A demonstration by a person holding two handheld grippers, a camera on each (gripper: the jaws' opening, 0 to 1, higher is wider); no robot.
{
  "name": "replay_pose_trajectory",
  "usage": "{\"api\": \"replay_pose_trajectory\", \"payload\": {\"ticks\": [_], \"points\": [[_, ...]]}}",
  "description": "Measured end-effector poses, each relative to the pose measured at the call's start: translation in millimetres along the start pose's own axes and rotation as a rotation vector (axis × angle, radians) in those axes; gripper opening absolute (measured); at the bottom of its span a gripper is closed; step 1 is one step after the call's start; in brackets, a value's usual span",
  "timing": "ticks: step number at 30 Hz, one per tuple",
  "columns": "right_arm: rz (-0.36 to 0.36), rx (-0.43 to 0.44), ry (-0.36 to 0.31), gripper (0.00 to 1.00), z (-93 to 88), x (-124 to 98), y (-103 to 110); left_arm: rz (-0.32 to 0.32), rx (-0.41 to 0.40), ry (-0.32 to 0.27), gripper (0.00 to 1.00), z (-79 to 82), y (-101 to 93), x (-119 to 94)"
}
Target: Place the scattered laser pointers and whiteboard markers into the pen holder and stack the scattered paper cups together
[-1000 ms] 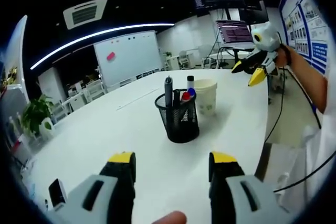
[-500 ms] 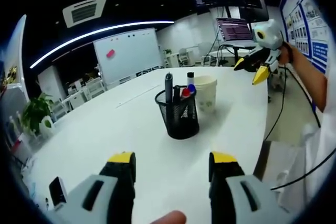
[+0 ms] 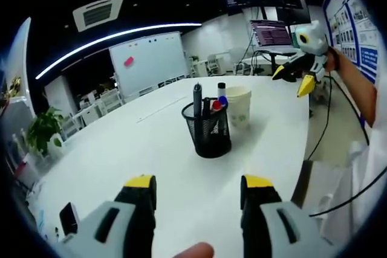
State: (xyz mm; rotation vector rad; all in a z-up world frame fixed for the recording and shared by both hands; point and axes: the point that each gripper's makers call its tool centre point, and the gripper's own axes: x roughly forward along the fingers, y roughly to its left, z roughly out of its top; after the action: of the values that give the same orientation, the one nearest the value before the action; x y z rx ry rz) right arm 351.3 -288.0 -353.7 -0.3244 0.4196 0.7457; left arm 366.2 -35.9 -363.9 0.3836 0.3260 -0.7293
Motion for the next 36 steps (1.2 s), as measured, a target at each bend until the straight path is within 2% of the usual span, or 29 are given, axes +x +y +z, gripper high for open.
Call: {"api": "replay_pose_trajectory", "payload": {"ticks": [22,28,33,36], "points": [[0.055,0.022,0.022,0.73,-13.0,-0.1,13.2,-0.017,0.017,0.026,0.61,-1.9,-3.2,-6.9],[0.051,0.026,0.033,0.74,-18.3,-0.9,13.7,-0.06,0.016,0.017,0.64,3.8,-11.2,-11.8],[0.054,0.042,-0.002,0.76,-13.5,-1.5,16.5,-0.029,0.037,0.027,0.64,1.9,-5.1,-13.5],[0.062,0.026,0.009,0.77,-15.7,-1.7,19.3,-0.026,0.043,0.042,0.64,-1.1,-4.3,-14.9]]}}
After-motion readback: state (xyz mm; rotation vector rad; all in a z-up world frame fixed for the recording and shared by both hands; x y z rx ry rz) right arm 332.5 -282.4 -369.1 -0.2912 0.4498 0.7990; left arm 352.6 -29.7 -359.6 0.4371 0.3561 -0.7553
